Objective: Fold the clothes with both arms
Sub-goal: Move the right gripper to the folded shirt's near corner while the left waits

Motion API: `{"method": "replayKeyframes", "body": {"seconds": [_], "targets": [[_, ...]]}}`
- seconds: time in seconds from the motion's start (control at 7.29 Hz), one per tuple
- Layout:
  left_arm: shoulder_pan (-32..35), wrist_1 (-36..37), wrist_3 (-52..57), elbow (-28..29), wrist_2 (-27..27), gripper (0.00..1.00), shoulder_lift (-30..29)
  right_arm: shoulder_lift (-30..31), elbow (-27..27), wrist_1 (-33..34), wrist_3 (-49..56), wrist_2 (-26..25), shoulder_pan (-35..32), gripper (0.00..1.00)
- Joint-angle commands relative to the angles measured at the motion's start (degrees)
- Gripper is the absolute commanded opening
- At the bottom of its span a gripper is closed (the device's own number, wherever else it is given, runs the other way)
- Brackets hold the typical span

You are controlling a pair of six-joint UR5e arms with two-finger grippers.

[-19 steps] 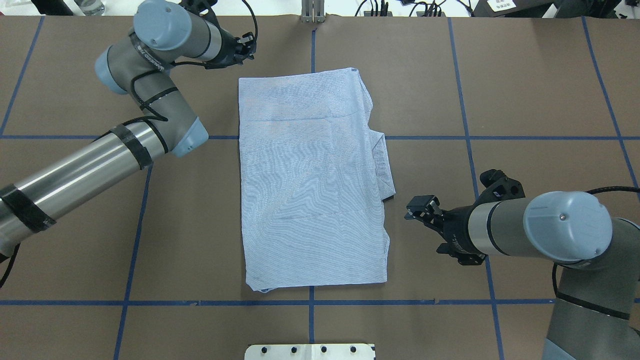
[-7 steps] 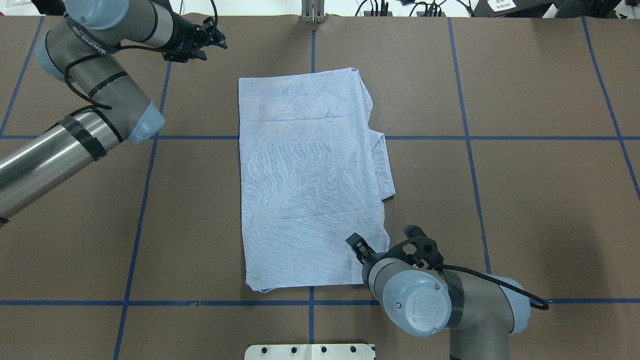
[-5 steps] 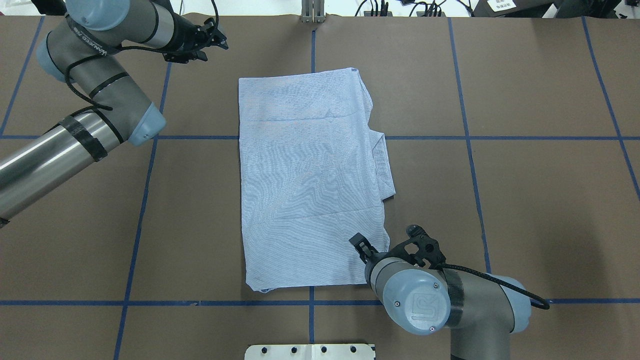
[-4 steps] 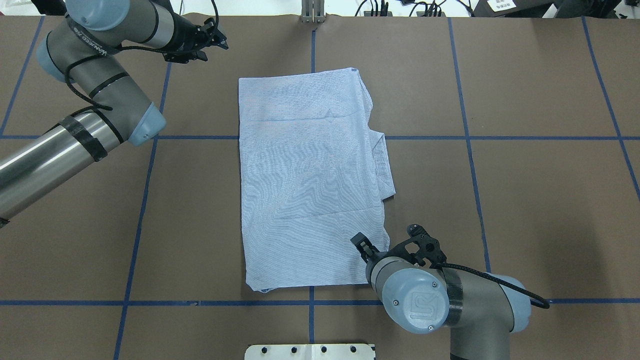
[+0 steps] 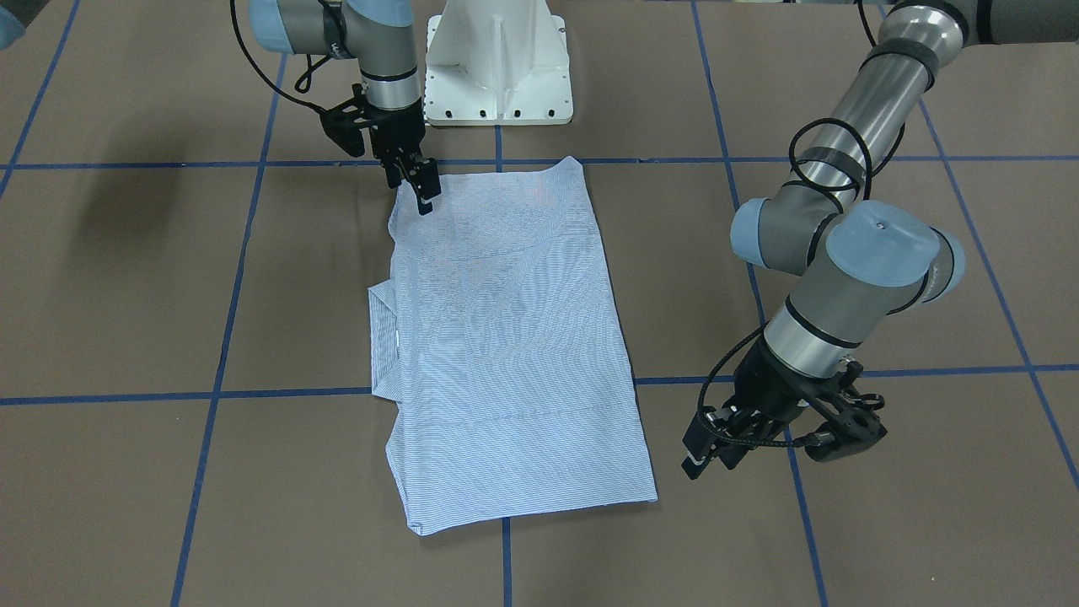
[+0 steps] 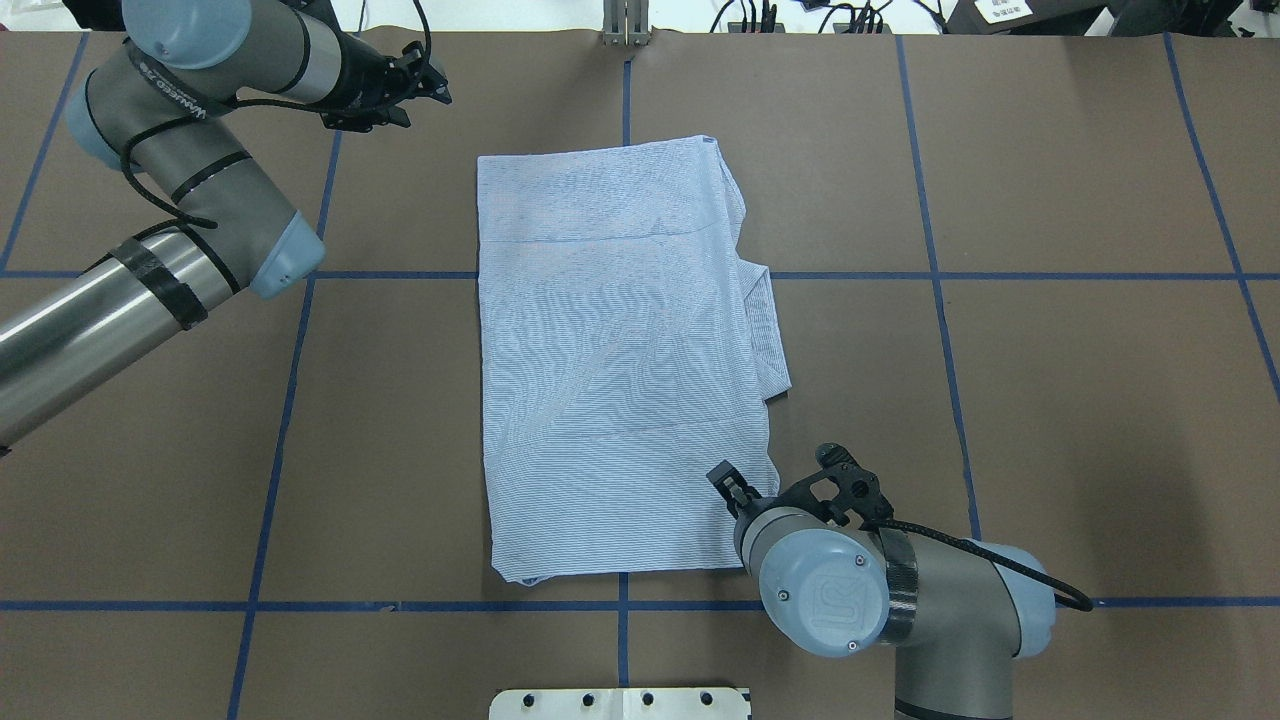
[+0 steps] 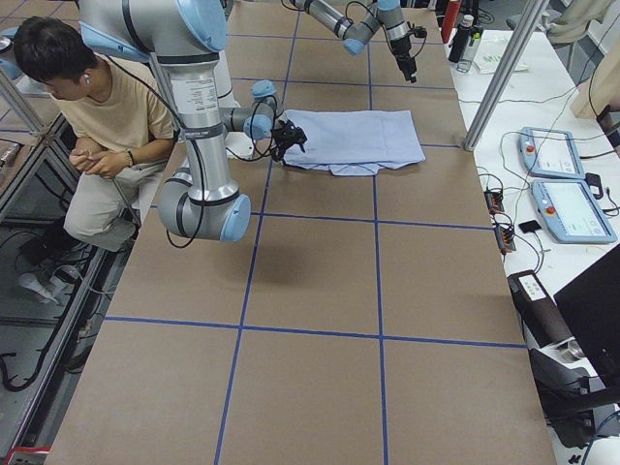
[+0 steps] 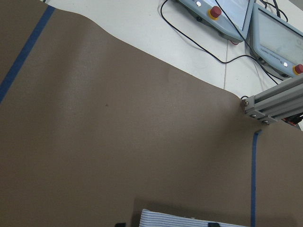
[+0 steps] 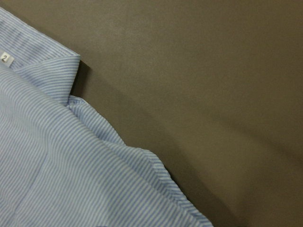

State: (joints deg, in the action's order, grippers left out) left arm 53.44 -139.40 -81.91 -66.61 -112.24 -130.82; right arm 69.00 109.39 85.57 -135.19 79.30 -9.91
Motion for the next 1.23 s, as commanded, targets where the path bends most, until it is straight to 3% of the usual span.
{"method": "replayKeyframes", "body": {"seconds": [0.0,0.14,0.27,0.41,0.82,0.96,1.1], "targets": [[0.08,0.01,0.00,-0.19,0.00,0.65,0.12,-0.18,-0.41,0.03,0.01,0.07,0.16,0.82],[0.08,0.09,0.00,-0.19,0.00,0.65,0.12,-0.27,-0.32,0.12,0.01,0.07,0.16,0.60],[0.08,0.09,0.09,-0.28,0.00,0.65,0.12,-0.36,-0.32,0.21,-0.42,0.59,0.33,0.20],[0.08,0.09,0.00,-0.71,0.00,0.65,0.47,-0.18,0.12,0.12,-0.25,1.81,0.25,0.00],[0.08,0.36,-0.09,-0.98,0.00,0.65,0.47,-0.10,1.96,0.21,-0.51,3.14,0.07,0.00],[-0.44,0.62,-3.57,-4.90,0.00,0.65,1.61,-0.09,2.75,0.21,-0.52,3.14,-0.19,0.00],[-2.79,0.53,-12.04,-13.55,0.52,0.65,7.71,0.51,3.80,0.21,-0.52,3.14,-0.28,0.00]]}}
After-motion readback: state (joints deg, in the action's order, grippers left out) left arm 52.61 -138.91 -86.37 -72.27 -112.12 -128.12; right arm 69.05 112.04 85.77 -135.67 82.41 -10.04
